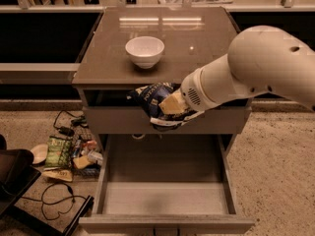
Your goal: Pick blue chip bag from middle drawer and place on counter
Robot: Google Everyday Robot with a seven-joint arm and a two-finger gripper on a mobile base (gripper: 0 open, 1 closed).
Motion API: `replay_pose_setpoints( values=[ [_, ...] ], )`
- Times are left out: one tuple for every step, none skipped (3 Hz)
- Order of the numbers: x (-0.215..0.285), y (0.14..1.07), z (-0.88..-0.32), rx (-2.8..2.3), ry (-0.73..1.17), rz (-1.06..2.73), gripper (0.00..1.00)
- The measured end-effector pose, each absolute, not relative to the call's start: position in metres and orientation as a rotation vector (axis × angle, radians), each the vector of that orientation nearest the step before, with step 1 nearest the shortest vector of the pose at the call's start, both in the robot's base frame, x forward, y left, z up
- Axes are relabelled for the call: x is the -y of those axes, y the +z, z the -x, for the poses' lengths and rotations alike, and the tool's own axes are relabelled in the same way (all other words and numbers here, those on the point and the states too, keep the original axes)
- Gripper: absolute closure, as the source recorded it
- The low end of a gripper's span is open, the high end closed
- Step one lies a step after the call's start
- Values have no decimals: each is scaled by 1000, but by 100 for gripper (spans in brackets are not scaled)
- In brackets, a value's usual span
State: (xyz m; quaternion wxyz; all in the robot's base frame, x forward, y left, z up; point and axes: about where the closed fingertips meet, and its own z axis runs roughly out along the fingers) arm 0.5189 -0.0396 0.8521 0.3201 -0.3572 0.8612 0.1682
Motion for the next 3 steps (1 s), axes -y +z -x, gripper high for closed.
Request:
replay_pose_setpoints(
  values=[
    [38,861,-525,-2257,435,946,100],
    [37,898,-548,-2241,397,953,100],
    [38,930,-586,-2286,335,985,100]
  ],
)
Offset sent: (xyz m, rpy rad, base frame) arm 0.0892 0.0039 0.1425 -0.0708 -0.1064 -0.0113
